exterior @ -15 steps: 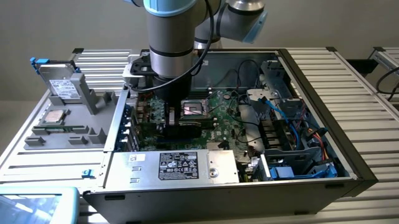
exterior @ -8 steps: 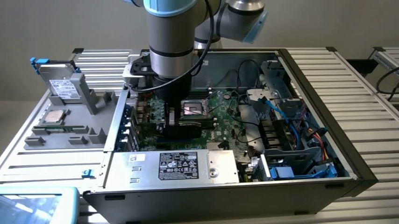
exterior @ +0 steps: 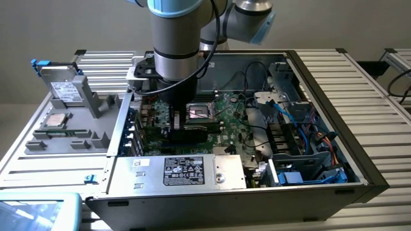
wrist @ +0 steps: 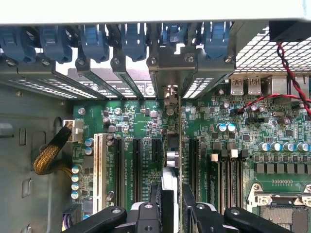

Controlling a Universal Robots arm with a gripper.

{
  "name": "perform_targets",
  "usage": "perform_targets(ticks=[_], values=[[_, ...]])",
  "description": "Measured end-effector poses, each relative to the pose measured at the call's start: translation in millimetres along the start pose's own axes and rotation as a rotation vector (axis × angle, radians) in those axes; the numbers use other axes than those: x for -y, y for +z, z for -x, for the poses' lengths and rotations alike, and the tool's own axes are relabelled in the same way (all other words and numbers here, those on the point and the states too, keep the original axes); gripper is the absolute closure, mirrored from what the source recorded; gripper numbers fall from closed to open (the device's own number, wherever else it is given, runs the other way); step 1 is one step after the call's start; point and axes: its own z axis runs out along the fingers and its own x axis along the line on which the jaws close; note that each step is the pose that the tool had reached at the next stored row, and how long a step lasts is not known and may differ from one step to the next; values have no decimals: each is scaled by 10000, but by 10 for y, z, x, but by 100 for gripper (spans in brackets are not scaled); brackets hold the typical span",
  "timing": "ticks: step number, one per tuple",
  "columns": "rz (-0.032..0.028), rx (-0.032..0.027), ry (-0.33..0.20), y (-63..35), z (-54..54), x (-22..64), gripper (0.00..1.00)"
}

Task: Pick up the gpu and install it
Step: 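Insert the gpu into the slot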

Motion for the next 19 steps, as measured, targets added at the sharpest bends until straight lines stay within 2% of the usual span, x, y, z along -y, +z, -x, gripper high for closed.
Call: perform_targets(ticks=[19], values=[[-7,0,0,29,1,-23,72]])
